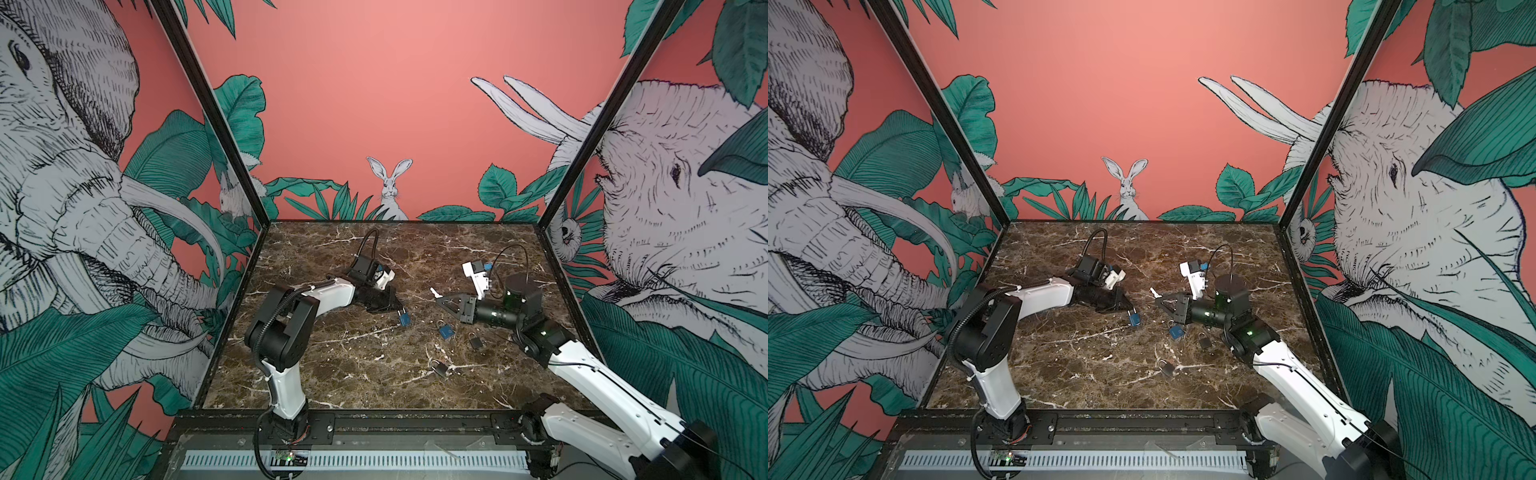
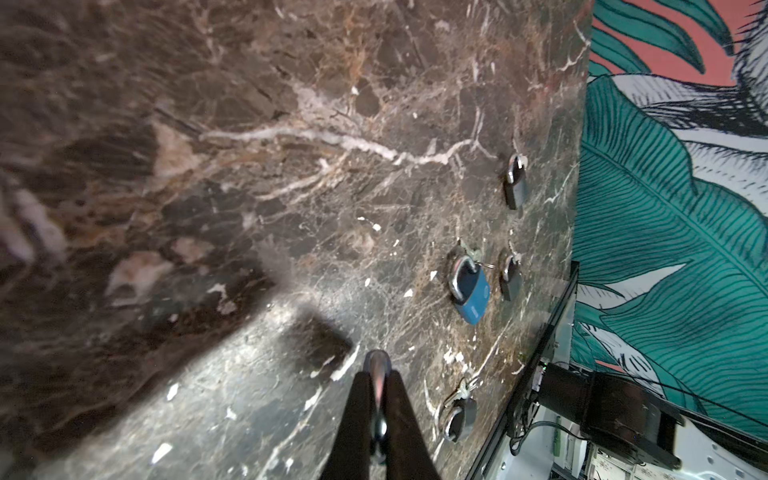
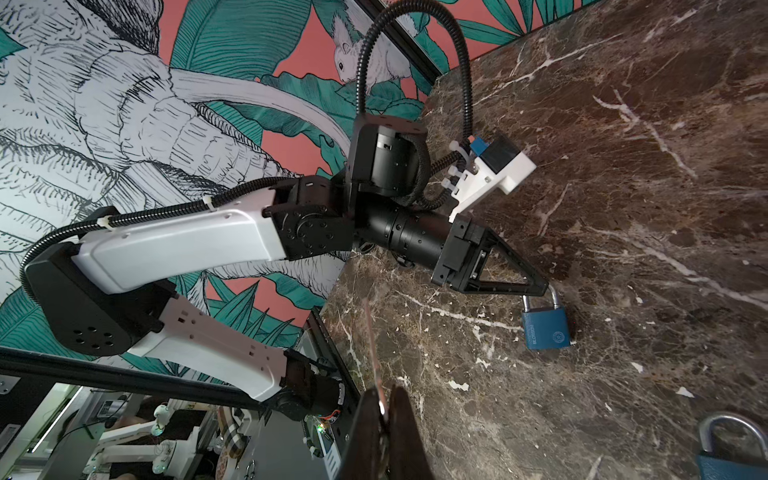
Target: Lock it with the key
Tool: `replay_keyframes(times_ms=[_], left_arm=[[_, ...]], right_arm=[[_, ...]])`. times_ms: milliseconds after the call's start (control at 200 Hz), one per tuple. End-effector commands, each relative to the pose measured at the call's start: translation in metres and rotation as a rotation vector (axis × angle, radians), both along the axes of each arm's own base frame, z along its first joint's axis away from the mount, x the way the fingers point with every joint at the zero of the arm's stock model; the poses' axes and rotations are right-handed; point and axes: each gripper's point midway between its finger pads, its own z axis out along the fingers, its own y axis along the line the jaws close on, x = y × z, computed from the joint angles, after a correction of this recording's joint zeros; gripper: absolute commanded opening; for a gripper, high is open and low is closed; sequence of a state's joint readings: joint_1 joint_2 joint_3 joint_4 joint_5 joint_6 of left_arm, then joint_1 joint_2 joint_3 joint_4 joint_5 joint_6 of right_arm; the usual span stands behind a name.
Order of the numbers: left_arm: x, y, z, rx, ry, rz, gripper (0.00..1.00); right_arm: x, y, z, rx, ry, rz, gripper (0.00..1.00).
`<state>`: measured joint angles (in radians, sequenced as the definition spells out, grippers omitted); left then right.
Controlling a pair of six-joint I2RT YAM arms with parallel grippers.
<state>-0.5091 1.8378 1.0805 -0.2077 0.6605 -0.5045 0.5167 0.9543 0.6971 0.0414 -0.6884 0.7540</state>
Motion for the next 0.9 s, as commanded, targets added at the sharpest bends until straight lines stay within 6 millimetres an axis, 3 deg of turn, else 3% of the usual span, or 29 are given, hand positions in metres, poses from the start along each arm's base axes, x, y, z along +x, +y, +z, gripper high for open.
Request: replay_keyframes(times_ms=[0,265,305,445,565,685,895], left_arm=[[0.003,-0.002,0.004,0.014,-0.02,-0.017,0.0],[0.006,0.003,-0.009,0.06,-0.004,0.002,0.0],[0.008,0.007,-0.014,0.093,-0.007,0.018,0.1],[0.012,0.011,-0.018,0.12,-0.017,0.044,0.22],[0.016,0.013,-0.018,0.13,-0.029,0.062,0.25],[0.022,0.017,-0.011,0.14,-0.054,0.095,0.26],[0.033,0.034,0.018,0.127,-0.13,0.181,0.26]], right_arm=[[0.004,-0.001,-0.001,-0.01,-0.027,-0.008,0.0],[0.009,0.002,-0.006,-0.023,-0.012,-0.008,0.0],[0.01,0.002,-0.006,-0.024,-0.008,-0.008,0.0],[0.011,0.004,-0.006,-0.026,-0.004,-0.006,0.0],[0.014,0.004,-0.005,-0.027,-0.004,-0.008,0.0],[0.017,0.003,-0.006,-0.056,0.002,-0.025,0.0],[0.029,-0.005,-0.028,-0.159,0.042,-0.088,0.0]])
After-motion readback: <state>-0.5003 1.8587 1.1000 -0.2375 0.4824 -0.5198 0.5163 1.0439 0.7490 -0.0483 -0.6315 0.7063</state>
